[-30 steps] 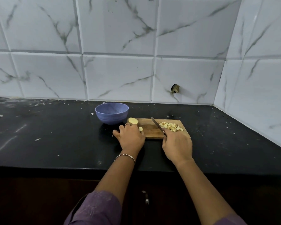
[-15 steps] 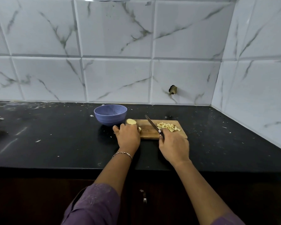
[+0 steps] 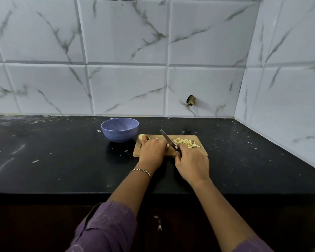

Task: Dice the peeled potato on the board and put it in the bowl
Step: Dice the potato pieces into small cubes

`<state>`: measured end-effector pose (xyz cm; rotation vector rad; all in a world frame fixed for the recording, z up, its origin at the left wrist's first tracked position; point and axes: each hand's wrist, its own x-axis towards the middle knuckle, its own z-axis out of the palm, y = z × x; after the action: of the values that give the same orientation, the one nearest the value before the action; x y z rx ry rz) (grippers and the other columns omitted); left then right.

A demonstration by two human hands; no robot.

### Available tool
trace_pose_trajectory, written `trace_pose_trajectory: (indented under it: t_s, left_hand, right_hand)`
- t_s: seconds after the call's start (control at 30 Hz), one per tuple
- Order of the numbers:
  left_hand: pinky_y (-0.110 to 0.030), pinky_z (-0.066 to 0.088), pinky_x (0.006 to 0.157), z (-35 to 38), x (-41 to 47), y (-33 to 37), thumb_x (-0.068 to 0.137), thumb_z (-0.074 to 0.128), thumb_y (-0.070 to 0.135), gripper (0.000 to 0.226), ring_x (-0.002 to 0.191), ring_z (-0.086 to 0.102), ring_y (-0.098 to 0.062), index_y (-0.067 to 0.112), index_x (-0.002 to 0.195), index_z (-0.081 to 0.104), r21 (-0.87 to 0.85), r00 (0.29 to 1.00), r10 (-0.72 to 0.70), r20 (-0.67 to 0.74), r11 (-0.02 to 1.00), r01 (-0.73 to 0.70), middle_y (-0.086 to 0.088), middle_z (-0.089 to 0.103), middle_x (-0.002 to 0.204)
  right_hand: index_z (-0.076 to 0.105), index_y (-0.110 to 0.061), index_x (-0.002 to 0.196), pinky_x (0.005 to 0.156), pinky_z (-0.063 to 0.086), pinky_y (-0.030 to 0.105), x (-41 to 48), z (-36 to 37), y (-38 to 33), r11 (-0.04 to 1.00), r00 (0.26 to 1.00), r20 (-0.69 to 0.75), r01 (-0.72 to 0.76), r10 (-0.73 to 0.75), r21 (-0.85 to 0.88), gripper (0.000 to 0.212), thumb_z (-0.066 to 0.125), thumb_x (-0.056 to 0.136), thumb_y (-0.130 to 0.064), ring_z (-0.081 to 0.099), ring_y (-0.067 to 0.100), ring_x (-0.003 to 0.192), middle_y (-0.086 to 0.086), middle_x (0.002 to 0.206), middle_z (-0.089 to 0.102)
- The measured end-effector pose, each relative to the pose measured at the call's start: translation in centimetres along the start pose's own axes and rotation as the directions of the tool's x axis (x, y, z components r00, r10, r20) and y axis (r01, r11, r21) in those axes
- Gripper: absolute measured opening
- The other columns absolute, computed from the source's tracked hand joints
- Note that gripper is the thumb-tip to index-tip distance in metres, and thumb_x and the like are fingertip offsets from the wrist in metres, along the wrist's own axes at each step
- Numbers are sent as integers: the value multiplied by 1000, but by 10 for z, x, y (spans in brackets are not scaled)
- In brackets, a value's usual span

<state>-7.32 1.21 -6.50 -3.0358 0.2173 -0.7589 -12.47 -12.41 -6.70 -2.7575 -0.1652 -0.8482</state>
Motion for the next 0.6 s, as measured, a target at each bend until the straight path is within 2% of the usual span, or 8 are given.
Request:
trace_pose_trajectory:
  t_s: [0.13, 0.27, 0.4, 0.6]
  left_hand:
    - [-44, 26, 100, 3, -2, 3, 98, 45, 19, 18, 98, 62, -21, 24, 104, 61, -91, 997, -72, -24, 993, 70, 1, 70, 97]
    - [-45, 24, 103, 1, -8, 0, 99, 43, 19, 24, 109, 58, -22, 23, 115, 60, -131, 996, -88, 15, 987, 90, 0, 68, 107]
    - [-45, 24, 105, -3, -16, -2, 99, 40, 19, 33, 118, 54, -21, 21, 125, 61, -140, 996, -63, 63, 988, 72, -2, 65, 118]
    - [-43, 24, 100, -4, -27, -2, 100, 39, 25, 33, 120, 51, -20, 21, 124, 62, -207, 993, -64, 96, 975, 83, 0, 64, 121]
  right_hand:
    - [60, -33, 129, 62, 39, 25, 0, 0, -1, 999, 1000, -21, 7, -7, 32, 31, 50, 99, -33, 61, 14, 79, -6, 87, 68]
    - [54, -35, 138, 66, 42, 24, 0, 1, -1, 998, 999, -36, -3, 5, 58, 38, 49, 101, -34, 63, 13, 86, -6, 96, 68]
    - [56, -33, 136, 70, 46, 23, -2, 2, -2, 998, 999, -27, 31, -30, 53, 36, 51, 100, -34, 61, 11, 88, -7, 101, 66]
    - [66, -28, 119, 68, 46, 23, -6, -2, -2, 995, 1000, -8, 18, -17, 95, 24, 54, 98, -28, 62, 11, 86, -7, 96, 67]
